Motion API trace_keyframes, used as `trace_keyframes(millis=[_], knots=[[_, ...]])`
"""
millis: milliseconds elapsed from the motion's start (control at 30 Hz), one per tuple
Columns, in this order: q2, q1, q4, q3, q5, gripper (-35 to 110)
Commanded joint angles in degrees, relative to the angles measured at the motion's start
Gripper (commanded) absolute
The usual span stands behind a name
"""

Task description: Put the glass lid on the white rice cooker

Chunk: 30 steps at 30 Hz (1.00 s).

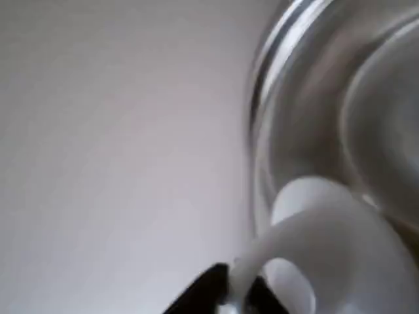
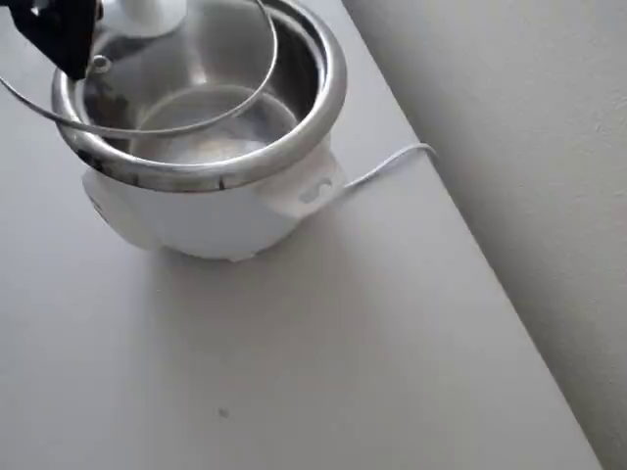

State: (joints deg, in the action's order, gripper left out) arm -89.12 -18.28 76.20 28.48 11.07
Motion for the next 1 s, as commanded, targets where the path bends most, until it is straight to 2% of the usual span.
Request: trace_keyframes(millis=[0, 400, 567, 700, 833, 967], knots=[[-2.90, -0.09, -0.09, -8.09, 2.11, 0], [0.44, 3.08, 1.23, -8.09, 2.02, 0], [-0.26, 5.80, -1.49, -8.09, -1.23, 0], [-1.67, 7.21, 0.26, -8.09, -4.22, 1], [-2.90, 5.54, 6.68, -8.00, -9.40, 0], [-3.08, 2.55, 22.32, -8.00, -8.61, 0]])
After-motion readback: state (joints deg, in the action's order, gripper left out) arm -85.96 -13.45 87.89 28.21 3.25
